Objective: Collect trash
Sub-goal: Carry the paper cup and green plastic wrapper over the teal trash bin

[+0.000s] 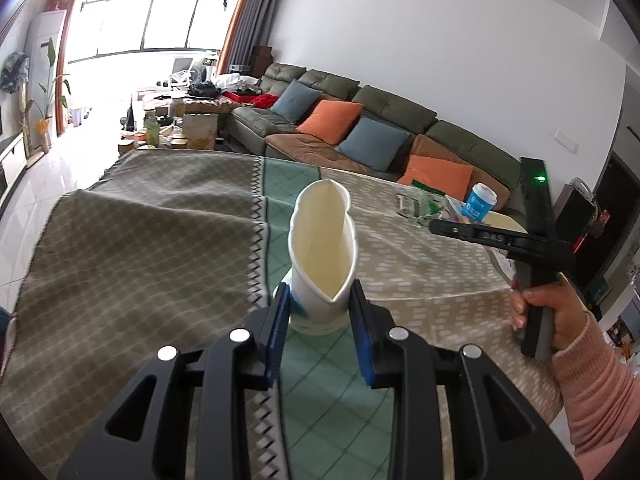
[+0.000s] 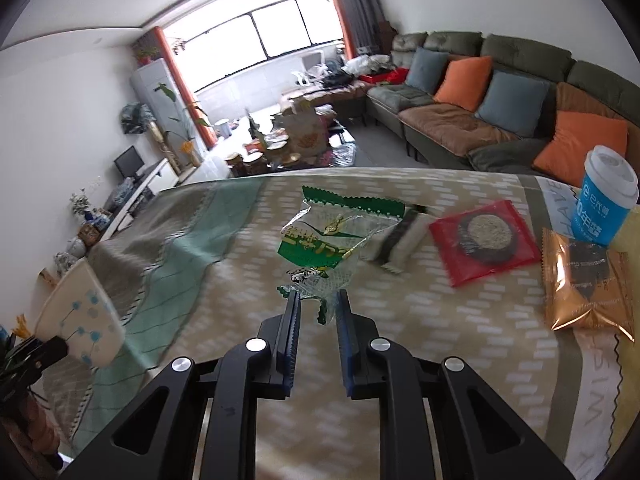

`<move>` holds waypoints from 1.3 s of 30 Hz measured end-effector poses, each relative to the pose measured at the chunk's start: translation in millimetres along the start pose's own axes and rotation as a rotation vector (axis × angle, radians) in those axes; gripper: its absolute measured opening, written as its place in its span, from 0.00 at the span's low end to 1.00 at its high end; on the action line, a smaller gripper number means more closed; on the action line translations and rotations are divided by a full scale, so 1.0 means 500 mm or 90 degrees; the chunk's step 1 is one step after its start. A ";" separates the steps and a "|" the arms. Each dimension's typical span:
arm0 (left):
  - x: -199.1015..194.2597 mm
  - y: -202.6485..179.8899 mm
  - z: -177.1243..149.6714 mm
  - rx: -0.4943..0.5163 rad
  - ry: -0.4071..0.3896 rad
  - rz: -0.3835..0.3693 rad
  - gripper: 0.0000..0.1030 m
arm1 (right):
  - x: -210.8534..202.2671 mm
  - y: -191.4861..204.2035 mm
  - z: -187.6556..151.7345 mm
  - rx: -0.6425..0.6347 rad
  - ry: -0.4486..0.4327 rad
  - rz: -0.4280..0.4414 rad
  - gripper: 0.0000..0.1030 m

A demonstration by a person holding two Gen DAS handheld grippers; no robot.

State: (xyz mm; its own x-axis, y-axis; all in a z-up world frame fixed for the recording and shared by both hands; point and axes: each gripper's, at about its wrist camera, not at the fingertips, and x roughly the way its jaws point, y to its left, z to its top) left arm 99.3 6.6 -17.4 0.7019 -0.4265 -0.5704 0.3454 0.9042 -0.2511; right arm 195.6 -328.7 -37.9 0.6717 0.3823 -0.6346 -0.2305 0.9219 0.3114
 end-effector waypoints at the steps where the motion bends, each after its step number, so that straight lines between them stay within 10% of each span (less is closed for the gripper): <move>1: -0.007 0.006 -0.002 -0.001 -0.002 0.003 0.29 | -0.008 0.017 -0.006 -0.008 -0.005 0.012 0.17; 39: -0.254 0.184 -0.098 -0.112 -0.069 0.148 0.29 | 0.009 0.434 -0.115 -0.169 0.023 0.272 0.17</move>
State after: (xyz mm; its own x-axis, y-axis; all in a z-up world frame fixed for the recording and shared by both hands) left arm 11.1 145.1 -6.4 0.8150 -0.1985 -0.5443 0.0611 0.9637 -0.2600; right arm 108.4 -123.3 -13.9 0.4544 0.7262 -0.5158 -0.6536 0.6653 0.3608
